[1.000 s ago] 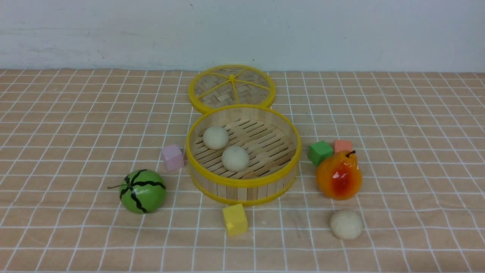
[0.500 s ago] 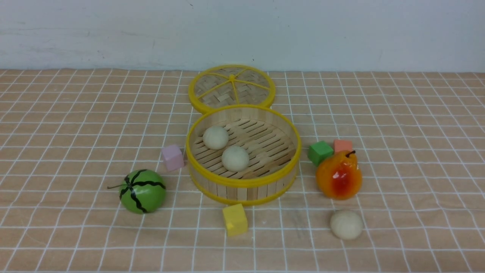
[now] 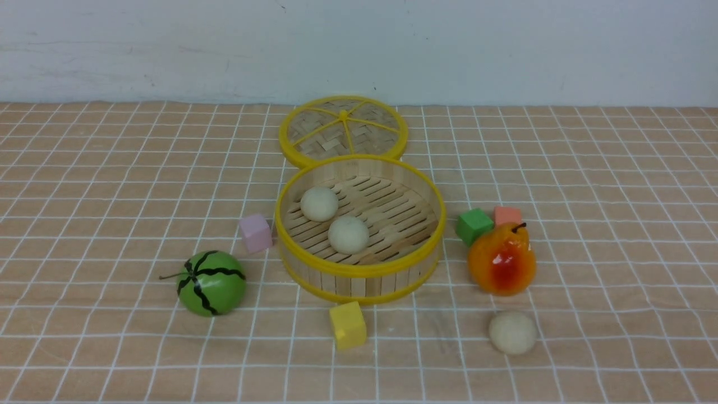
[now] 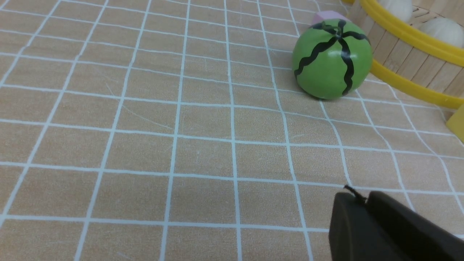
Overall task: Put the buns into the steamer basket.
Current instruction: Use the right arm to grab a steamed stuffed bun
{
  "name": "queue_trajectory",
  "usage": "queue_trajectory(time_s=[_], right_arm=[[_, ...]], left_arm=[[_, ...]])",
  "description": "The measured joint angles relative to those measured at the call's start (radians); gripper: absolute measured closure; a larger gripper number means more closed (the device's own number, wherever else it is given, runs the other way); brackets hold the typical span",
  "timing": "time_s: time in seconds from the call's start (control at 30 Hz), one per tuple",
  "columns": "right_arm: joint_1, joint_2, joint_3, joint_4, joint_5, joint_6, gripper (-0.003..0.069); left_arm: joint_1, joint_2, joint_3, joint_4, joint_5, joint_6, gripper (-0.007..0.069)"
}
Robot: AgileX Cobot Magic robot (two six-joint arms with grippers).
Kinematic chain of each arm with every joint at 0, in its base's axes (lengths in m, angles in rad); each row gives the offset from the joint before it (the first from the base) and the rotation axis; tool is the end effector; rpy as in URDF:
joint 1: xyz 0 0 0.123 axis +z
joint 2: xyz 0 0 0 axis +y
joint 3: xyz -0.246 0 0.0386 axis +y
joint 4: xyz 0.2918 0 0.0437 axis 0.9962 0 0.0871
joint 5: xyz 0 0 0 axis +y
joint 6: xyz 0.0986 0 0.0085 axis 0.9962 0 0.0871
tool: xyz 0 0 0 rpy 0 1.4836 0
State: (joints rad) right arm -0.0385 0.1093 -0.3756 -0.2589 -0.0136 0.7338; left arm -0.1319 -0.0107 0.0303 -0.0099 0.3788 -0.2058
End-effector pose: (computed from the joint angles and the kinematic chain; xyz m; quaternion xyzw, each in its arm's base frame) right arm 0.1220 -0.0044 0.3425 0.1424 0.5482 0.1794 0.8044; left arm 0.1391 -0.0188 0.1665 -0.0325 0.8075 -0.1031 0.5799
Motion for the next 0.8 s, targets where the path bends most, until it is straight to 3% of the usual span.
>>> queue_trajectory(time_s=[0.17,0.3,0.4,0.57,0.8], right_arm=[[0.0,0.206,-0.227,0.011,0.238,-0.006,0.0418],[0.0,0.417,-0.349,0.013,0.436,-0.118,0.0418],[0.0,0.539,-0.353,0.019,0.471,-0.229,0.0418],[0.022,0.724,-0.341,0.089,0.452,-0.284,0.0418],[0.201,0.956,-0.362,0.232,0.574,-0.404,0.0418]], left_arm=[[0.0,0.0,0.0,0.0,0.0,0.0,0.0571],[0.0,0.0,0.0,0.0,0.0,0.0,0.0567],[0.0,0.0,0.0,0.0,0.0,0.0,0.0567],[0.0,0.0,0.0,0.0,0.0,0.0,0.0558],[0.0,0.0,0.0,0.0,0.0,0.0,0.055]])
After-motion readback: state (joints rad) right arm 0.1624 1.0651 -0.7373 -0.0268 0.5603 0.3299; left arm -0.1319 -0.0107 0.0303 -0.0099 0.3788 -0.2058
